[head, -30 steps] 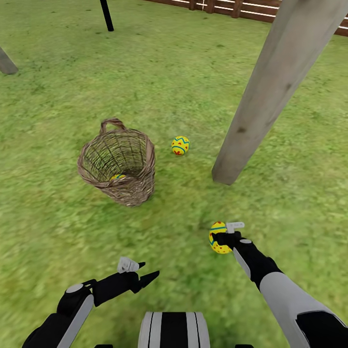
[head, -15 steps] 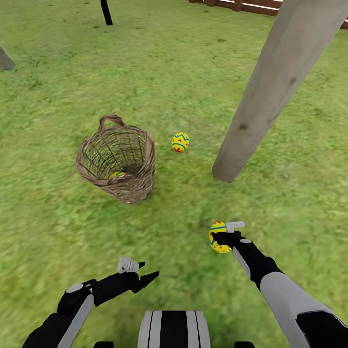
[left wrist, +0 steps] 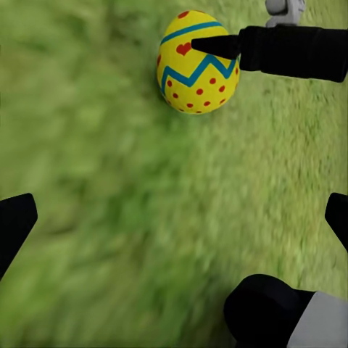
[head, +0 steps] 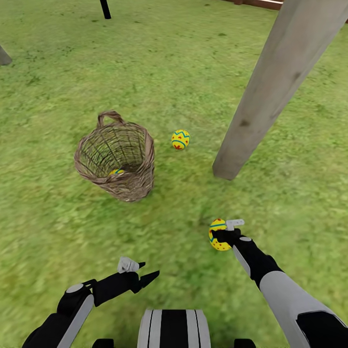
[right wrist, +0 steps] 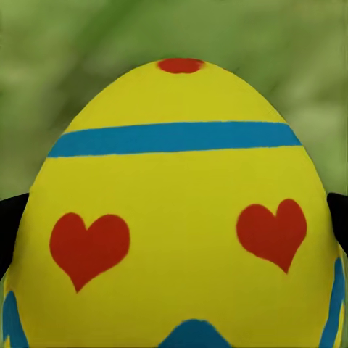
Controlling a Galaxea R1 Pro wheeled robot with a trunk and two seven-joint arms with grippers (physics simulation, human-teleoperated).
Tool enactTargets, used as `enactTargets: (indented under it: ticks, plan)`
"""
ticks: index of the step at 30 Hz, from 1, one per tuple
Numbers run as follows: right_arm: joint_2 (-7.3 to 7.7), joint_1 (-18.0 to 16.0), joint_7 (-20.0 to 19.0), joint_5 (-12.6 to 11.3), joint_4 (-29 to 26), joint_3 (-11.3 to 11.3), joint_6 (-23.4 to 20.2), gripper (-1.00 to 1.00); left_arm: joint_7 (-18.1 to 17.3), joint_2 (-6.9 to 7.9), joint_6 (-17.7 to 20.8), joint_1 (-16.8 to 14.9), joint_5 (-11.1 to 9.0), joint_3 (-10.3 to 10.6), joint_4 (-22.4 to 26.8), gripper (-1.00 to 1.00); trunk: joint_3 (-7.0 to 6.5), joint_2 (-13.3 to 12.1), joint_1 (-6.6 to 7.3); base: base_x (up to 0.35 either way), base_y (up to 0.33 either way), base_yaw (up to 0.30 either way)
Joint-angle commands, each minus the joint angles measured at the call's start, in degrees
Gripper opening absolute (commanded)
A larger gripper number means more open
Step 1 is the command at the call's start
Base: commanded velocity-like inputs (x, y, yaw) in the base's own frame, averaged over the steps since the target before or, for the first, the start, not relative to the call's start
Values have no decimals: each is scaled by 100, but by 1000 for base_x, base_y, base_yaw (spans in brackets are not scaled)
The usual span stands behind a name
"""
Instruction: Take the three Easter eggs out of the wicker basket on the lawn in the garden, then place them on the lawn next to a single tree (choose any tree) so that all three eggs are next to the same tree and none are left in the basket.
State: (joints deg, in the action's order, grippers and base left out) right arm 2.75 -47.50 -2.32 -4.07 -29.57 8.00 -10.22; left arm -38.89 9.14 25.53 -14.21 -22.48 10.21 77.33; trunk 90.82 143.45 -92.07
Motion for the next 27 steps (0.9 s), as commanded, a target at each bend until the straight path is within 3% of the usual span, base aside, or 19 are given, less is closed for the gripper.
enactTargets:
  ticks: [1,6,7,17,27]
  plan:
    - [11,4,19,-52,-32,31,-66,-100,10,3,49,-3,-55,7,2,100,4,0,-2,0,0,0]
    - [15,4,21,-50,-308,26,-491,-100,13,5,49,-3,-55,7,1,100,4,0,-2,0,0,0]
    - [24,-4,13,-47,-330,40,-492,100,16,38,16,30,-46,-26,10,100,4,0,-2,0,0,0]
    - [24,-4,23,-43,-541,35,-447,100,9,362,-15,84,-37,-264,2,100,4,0,-2,0,0,0]
    - [24,-4,26,-50,-576,26,-419,100,5,369,-21,85,-37,-309,10,100,-22,0,-2,0,0,0]
